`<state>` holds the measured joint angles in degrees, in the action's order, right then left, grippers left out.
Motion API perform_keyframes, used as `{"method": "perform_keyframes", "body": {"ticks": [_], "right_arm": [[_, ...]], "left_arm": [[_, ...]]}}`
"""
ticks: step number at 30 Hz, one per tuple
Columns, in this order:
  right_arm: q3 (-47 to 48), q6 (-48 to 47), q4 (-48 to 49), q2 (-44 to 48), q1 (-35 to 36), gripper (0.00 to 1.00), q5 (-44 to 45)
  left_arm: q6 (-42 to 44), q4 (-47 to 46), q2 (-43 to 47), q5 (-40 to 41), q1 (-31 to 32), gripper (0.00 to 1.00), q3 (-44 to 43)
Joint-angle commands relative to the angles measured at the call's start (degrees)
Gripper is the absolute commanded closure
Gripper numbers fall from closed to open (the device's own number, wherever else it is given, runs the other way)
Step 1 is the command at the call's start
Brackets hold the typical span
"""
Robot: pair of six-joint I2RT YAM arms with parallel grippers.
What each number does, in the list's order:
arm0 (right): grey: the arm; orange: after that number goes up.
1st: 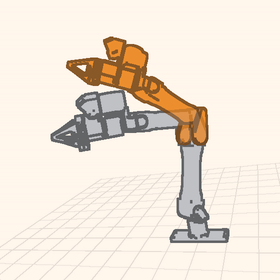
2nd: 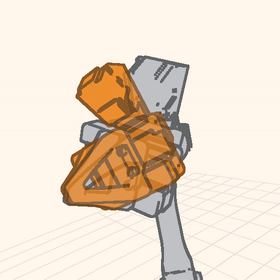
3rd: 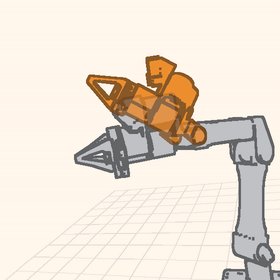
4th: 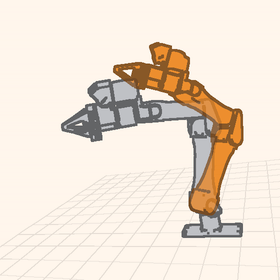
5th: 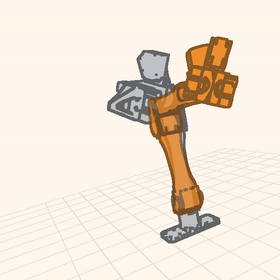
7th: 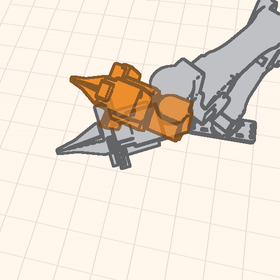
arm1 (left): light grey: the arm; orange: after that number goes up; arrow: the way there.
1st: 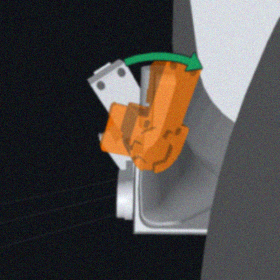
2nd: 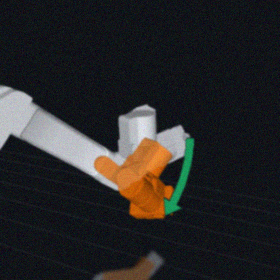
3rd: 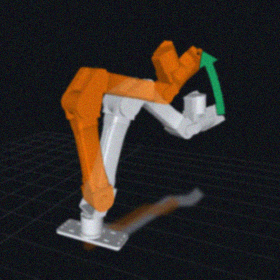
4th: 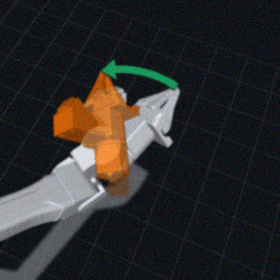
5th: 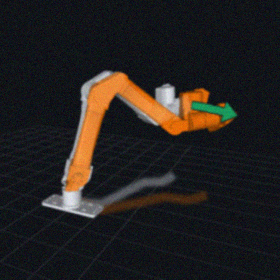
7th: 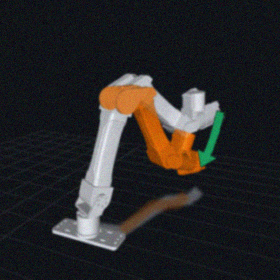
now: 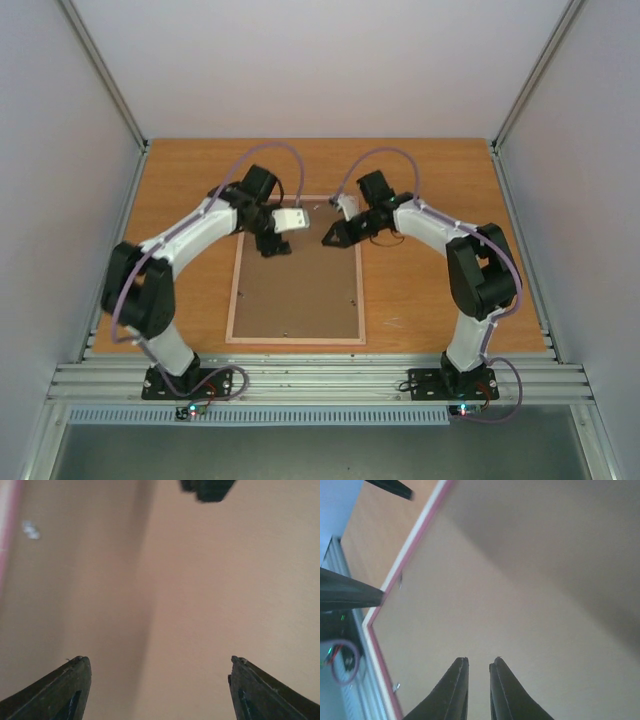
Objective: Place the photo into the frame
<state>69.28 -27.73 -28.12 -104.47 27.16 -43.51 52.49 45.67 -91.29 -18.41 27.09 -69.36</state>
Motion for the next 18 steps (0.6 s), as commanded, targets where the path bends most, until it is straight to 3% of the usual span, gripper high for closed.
{"method": "perform_keyframes", "body": {"ticks": [1,9,18], "right_arm": [[8.3,-1.0,-2.0,-4.6,-5.4,0.84,3.0],[18.2,0.3,-2.5,-13.4,-9.4,0.85,7.6],[19.5,2.5,-2.1,-18.9,-9.4,0.89,9.7]], "left_arm": [[-10.2,-2.2,-12.0,2.7,-2.2,0.24,-14.2],[-16.8,-0.5,-32.2,5.2,-3.8,0.21,-39.1],[-17.7,-0.3,-41.8,2.9,-3.8,0.19,-48.7]]}}
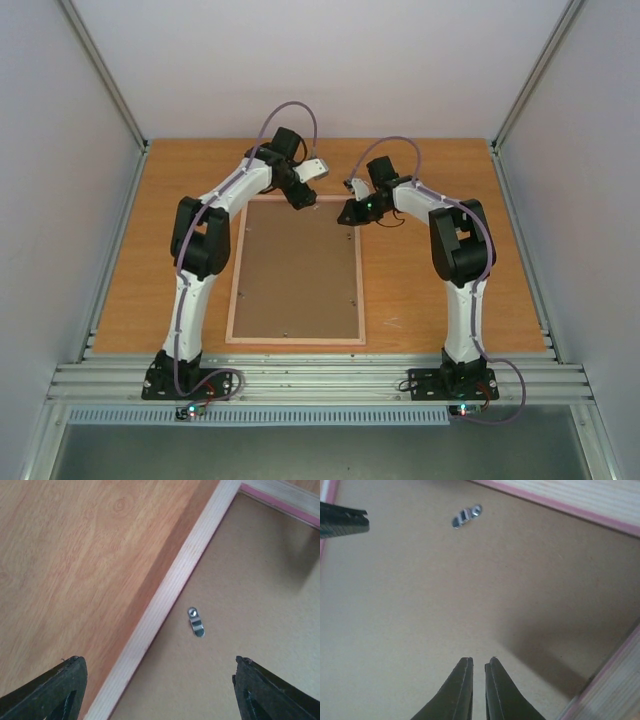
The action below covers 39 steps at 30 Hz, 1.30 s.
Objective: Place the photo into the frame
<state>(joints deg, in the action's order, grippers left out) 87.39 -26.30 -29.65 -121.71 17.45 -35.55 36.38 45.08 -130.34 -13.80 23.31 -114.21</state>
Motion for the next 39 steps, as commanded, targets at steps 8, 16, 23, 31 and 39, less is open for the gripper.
{"method": "perform_keyframes", "body": {"ticks": [8,16,23,31,39], "right_arm": [[0.3,1.1,-0.7,-3.4,0.3,0.91,3.5],[0.2,0.7,-0.8,-3.7,0.0,0.92,4.3],[0.2,0.4,-0.8,-3.7,-0.2,0.92,5.1],[0.1,0.2,-0.8,-4.0,-0.3,0.92,5.1],[0.3,0.2,-1.0,-4.2,-0.3,0.92,5.1]], "left_arm": [[-1.5,1.0,-7.5,-3.5,0.0,0.21,-7.0],[-1.3,1.6,-10.5,-4.9,0.0,0.21,-8.9],[2.2,3.1,-13.4,-0.9,0.1,0.33,-11.9],[12.1,0.3,-12.2,2.2,0.2,0.58,-6.8],[9.8,1.8,-10.3,-6.0,-1.0,0.49,-8.4]]}}
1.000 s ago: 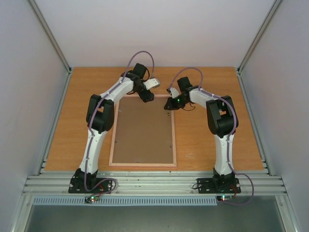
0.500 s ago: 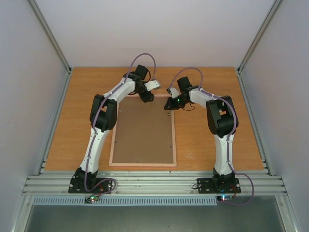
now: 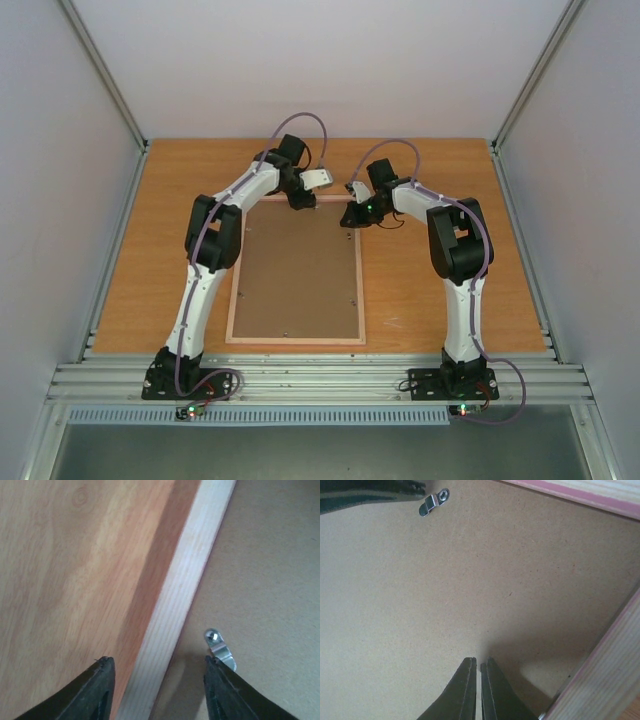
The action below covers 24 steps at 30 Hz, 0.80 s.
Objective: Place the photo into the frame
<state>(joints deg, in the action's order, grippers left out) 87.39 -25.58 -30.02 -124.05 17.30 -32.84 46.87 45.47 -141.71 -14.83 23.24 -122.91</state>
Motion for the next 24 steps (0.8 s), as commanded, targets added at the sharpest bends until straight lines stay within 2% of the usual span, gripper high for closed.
{"method": "perform_keyframes", "body": {"ticks": [1,3,6,12,21,24], "right_arm": [[0.3,-0.4,-0.5,-1.9,-0.2,0.93,2.3],[0.2,-0.2,-0.5,-1.9,-0.2,0.92,2.1],[0.1,0.1,-0.3,-1.6,-0.1,0.92,1.7],[0.1,0.2,-0.3,-1.9,-0.2,0.92,1.4],[0.2,-0.1,-0.6,-2.0,-0.2,0.92,1.8],[0.2,-0.2,-0.7,-2.2,-0.2,0.93,2.6]], "left_arm": [[-1.4,3.0,0.8,-7.5,-1.3,0.45,-1.3],[-2.8,6.5,0.0,-11.7,-1.4,0.36,-4.0],[-6.0,6.5,-0.4,-12.7,-1.4,0.27,-4.1],[-6.7,8.4,-2.1,-12.7,-1.3,0.26,-7.1],[1.5,5.3,-2.7,-1.7,1.4,0.27,-1.9],[3.4,4.8,-3.2,0.1,1.6,0.32,-1.4]]}}
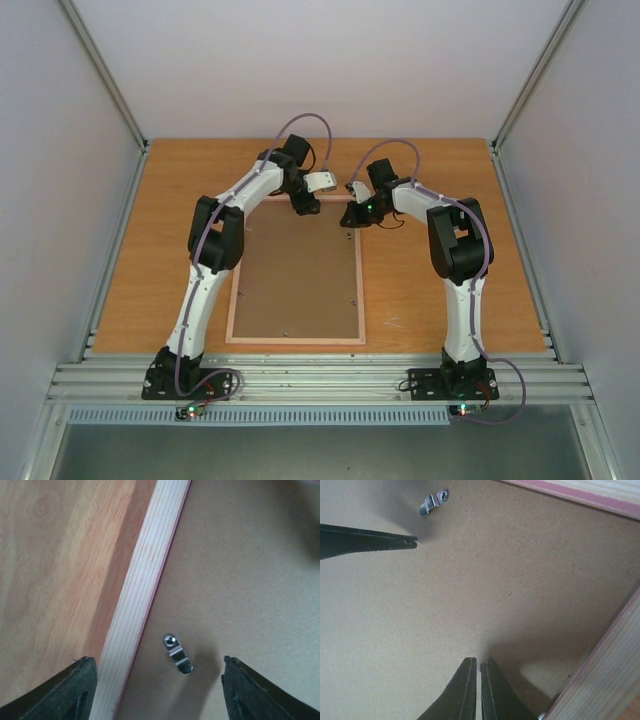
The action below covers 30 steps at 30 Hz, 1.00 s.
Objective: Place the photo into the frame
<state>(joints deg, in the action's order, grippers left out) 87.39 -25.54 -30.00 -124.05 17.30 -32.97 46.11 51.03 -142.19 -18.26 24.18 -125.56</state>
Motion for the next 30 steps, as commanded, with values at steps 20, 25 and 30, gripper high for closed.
{"method": "perform_keyframes", "body": {"ticks": [20,25,30], "right_arm": [[3.4,-1.3,-5.0,-4.7,0.2,0.94,10.3],[4.0,-1.3,-5.2,-5.2,0.2,0.94,10.2],[4.0,-1.3,-5.4,-5.2,0.1,0.94,10.1]], "left_arm": [[10.2,-1.3,-2.7,1.8,-0.1,0.59,2.0],[5.0,2.8,-2.2,-4.8,-0.9,0.46,-2.3],[0.7,1.8,-1.9,-5.6,-0.8,0.39,-2.7]]}}
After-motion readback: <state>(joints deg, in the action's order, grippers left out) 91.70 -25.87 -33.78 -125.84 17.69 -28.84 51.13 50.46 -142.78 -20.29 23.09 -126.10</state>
